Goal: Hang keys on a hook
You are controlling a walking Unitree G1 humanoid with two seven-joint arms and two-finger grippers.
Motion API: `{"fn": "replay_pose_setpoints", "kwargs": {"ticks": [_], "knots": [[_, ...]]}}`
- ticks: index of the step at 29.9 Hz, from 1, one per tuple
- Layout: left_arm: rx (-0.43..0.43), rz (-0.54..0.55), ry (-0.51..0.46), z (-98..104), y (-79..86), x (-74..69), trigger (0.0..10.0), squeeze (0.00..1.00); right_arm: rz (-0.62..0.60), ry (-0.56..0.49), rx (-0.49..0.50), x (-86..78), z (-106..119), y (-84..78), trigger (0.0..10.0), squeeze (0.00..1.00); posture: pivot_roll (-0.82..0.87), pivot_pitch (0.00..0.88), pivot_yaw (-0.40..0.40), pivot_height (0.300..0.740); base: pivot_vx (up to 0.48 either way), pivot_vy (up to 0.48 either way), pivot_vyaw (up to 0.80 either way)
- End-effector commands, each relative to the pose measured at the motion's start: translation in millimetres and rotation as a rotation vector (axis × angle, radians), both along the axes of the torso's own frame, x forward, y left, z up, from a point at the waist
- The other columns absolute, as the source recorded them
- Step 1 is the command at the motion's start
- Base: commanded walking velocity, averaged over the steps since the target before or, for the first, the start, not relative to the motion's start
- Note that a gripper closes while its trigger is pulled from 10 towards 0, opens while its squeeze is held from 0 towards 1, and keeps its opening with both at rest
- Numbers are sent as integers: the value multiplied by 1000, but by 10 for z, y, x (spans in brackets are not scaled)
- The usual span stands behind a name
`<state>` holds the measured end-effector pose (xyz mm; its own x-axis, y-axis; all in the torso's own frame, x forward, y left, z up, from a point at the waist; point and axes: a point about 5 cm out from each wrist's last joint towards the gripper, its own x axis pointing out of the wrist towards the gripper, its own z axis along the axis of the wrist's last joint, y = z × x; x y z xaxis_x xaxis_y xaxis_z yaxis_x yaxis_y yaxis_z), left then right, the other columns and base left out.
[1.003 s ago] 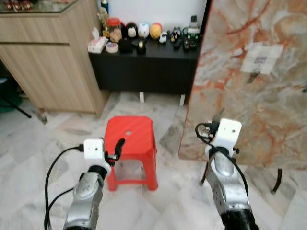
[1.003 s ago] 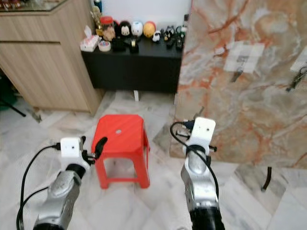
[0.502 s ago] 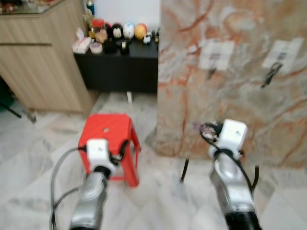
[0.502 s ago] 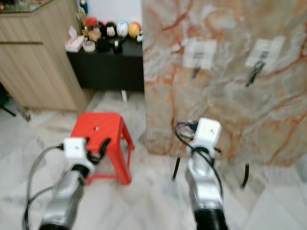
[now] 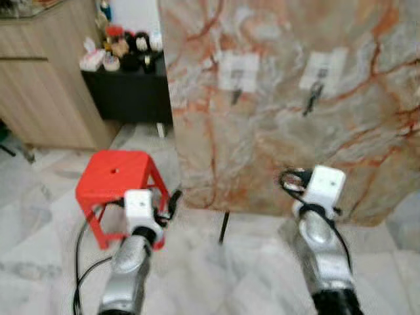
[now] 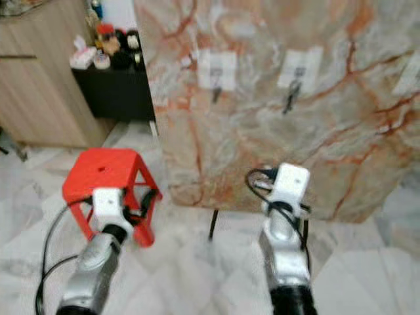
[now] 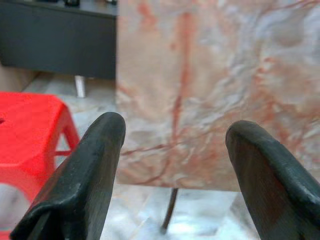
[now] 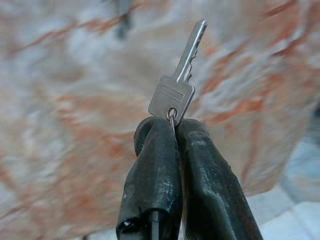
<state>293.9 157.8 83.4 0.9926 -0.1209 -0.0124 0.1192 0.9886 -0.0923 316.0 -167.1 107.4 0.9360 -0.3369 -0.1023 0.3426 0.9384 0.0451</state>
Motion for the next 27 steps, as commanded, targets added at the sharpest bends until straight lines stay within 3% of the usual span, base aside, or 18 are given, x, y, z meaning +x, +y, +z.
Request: {"fn": "replay_pose_setpoints", "kwargs": {"ticks": [1, 20, 27], "knots": [[2, 20, 12, -15, 88, -17, 10000, 0, 24, -9, 12, 20, 23, 96, 10000, 0, 83, 59, 3, 740, 0, -371, 0], [-11, 31, 44, -48, 109, 5, 10000, 0, 10, -12, 15, 31, 26, 54, 10000, 0, 74, 44, -1, 740, 0, -13, 0], [-9, 30, 41, -32, 120, 17, 10000, 0, 18, -11, 19, 49, 25, 78, 10000, 0, 83, 42, -2, 740, 326, 0, 0]]}}
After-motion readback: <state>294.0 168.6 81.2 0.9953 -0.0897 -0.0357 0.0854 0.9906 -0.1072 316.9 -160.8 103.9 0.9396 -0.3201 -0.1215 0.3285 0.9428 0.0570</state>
